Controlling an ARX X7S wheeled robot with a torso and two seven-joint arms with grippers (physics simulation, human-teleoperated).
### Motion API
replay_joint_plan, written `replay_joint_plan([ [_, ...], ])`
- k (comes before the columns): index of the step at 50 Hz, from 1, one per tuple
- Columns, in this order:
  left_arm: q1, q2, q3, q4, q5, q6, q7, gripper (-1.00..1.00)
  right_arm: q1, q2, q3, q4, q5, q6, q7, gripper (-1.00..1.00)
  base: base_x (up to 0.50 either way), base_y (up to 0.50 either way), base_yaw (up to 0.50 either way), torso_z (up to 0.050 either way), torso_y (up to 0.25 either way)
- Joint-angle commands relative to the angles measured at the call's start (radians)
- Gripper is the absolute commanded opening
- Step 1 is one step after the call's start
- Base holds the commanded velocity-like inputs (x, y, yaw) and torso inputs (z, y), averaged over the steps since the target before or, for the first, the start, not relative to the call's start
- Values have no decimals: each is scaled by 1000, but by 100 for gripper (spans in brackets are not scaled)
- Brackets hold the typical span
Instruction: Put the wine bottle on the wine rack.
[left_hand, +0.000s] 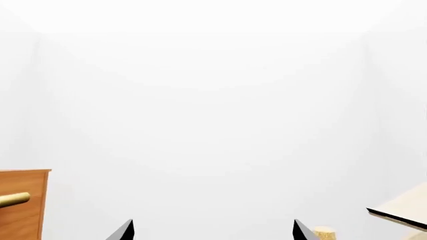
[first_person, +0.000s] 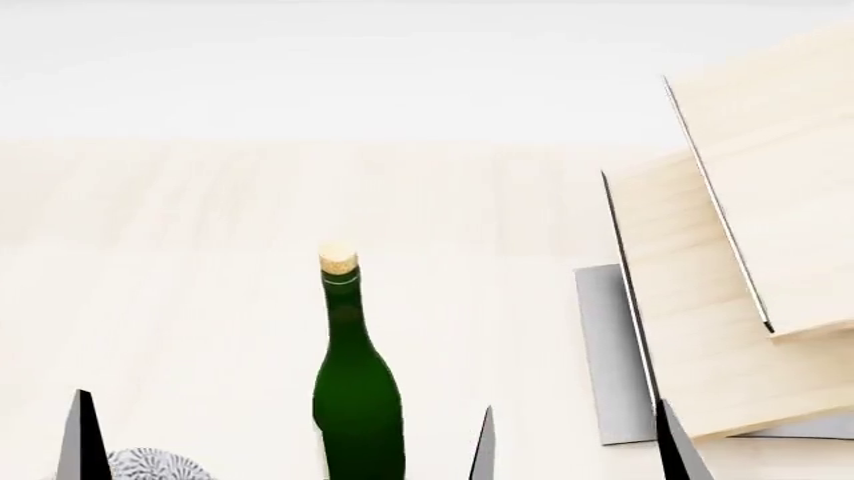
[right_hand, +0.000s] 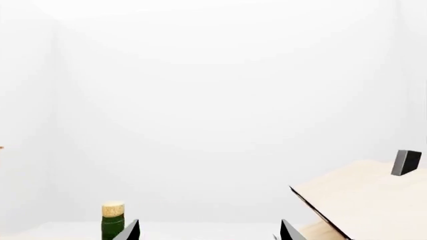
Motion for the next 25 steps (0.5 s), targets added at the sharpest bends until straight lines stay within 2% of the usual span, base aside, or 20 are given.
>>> replay_joint_plan([
  [1,-1,-5,2,1,-3,-1,-6,100,1,5,-4,0,1,-2,5,100,0,-191,0,0,0],
  [25,-3,-15,7,0,-6,4,-17,100,6,20,-12,2,11,-3,20,100,0,-189,0,0,0],
])
